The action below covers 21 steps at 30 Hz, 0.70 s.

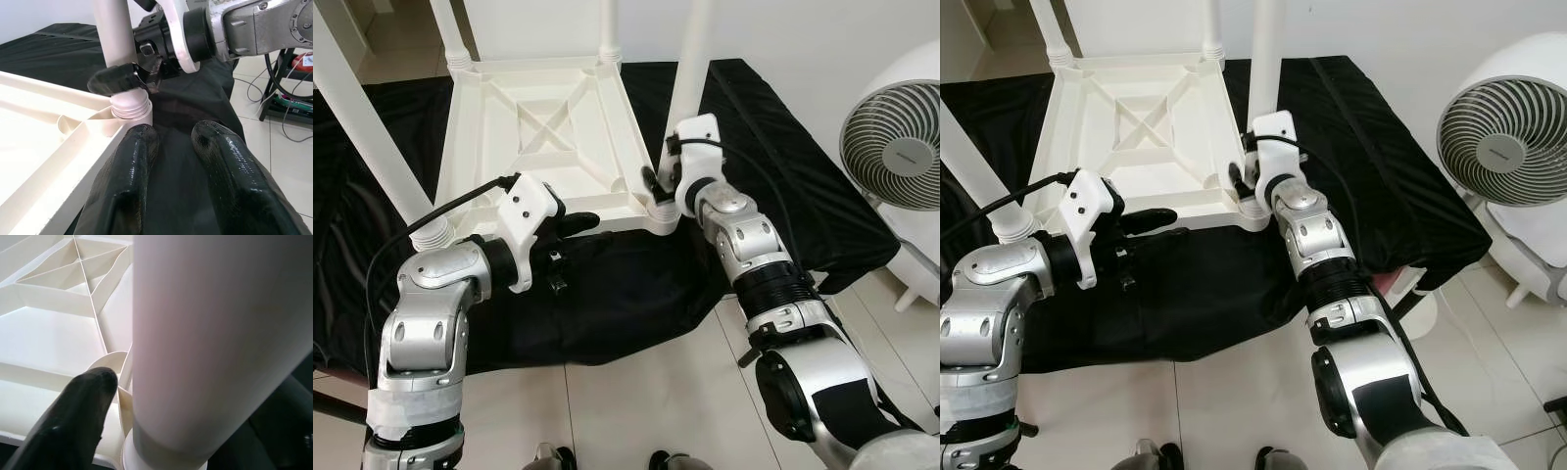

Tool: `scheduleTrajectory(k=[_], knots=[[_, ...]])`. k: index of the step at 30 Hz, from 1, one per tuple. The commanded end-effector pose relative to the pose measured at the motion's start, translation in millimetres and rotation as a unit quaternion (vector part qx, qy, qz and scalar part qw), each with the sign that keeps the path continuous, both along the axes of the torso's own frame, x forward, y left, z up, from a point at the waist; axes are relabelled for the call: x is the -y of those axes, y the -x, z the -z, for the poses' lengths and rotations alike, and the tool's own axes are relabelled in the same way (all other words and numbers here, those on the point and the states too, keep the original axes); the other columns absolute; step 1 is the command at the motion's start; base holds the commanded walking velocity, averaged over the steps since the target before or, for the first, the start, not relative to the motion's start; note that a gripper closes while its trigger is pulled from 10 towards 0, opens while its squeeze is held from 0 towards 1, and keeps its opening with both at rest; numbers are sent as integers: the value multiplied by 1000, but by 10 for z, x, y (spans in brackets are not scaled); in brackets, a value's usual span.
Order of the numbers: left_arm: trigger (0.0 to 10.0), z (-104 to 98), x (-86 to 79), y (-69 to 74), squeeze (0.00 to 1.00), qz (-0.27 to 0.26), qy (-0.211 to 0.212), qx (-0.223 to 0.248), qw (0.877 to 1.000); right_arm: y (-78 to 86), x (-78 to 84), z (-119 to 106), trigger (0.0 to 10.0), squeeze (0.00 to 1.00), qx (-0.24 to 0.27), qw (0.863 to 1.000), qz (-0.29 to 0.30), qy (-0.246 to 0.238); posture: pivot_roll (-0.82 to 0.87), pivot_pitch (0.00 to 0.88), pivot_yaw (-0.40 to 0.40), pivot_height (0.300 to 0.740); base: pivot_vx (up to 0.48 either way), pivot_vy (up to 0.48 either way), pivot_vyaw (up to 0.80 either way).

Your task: Building children table

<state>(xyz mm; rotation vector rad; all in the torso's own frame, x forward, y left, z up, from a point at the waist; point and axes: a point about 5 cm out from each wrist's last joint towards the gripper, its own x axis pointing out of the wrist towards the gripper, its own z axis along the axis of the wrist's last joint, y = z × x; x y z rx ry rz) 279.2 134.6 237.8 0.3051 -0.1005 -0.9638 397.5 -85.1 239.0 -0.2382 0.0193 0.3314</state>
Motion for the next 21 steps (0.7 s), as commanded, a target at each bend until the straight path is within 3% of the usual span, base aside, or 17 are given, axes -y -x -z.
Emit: scheduleTrajectory(k=[1,2,3,7,13,18,20,21], knots=[[10000,-9,-71,-64,0,-95,15,18,995,-16,-25,1,3882,0,-2,1000,-16,9,-34,149,10,740,0,0,0],[10000,-9,-71,-64,0,-95,15,18,995,-16,-25,1,3882,0,-2,1000,-16,9,-34,149,10,740,0,0,0],[10000,-10,-71,-61,0,-96,16,18,995,-14,-27,29,0,0,-8,999,-31,15,-34,149,10,740,0,0,0],[10000,-17,-67,-59,0,-97,17,19,995,24,-24,143,0,0,-40,996,-72,14,-35,149,9,740,0,0,0],[10000,-19,-64,-60,0,-97,18,19,995,54,-12,166,0,0,-47,995,-84,12,-35,149,9,740,0,0,0],[10000,-12,-64,-86,0,-113,19,21,993,256,-23,173,0,0,-38,993,-108,4,-46,149,4,740,0,0,0],[10000,2,-77,-117,0,-128,15,22,991,458,-60,184,0,0,-33,991,-126,-2,-51,147,3,740,0,0,0],[10000,2,-77,-117,0,-128,15,22,991,458,-60,184,0,0,-33,991,-126,-2,-51,147,3,740,0,0,0]])
